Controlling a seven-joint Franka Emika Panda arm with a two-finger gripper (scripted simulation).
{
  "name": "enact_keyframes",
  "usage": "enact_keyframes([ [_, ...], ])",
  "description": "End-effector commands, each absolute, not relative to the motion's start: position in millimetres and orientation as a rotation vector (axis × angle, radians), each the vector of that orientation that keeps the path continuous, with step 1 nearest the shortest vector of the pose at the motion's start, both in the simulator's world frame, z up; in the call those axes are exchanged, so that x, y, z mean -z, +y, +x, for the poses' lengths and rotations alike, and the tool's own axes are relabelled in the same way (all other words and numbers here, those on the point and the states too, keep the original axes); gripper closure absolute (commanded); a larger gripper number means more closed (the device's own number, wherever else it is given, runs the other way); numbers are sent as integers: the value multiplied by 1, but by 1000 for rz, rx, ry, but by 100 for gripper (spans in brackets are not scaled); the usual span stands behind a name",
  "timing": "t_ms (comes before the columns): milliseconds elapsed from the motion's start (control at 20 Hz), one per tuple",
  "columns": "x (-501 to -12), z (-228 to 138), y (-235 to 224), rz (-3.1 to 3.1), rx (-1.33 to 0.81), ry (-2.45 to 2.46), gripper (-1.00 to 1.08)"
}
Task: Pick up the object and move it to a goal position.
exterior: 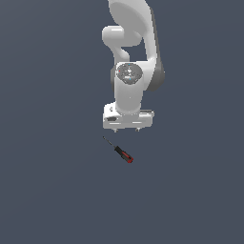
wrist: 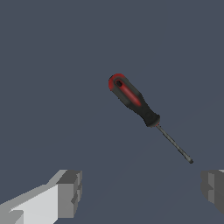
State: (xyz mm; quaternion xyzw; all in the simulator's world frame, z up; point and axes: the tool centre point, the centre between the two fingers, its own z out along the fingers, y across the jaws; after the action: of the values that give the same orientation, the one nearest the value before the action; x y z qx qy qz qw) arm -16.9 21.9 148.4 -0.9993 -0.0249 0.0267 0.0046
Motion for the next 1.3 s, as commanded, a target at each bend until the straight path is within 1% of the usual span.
enact_keyframes([
  [0,-148,-17,22,-3130,-84,-78,-92],
  [550,-169,-5,2,-3142,-37,-19,-92],
  [900,-164,-4,2,-3142,-39,-65,-92],
  [1250,-152,-2,-3,-3138,-36,-213,-92],
])
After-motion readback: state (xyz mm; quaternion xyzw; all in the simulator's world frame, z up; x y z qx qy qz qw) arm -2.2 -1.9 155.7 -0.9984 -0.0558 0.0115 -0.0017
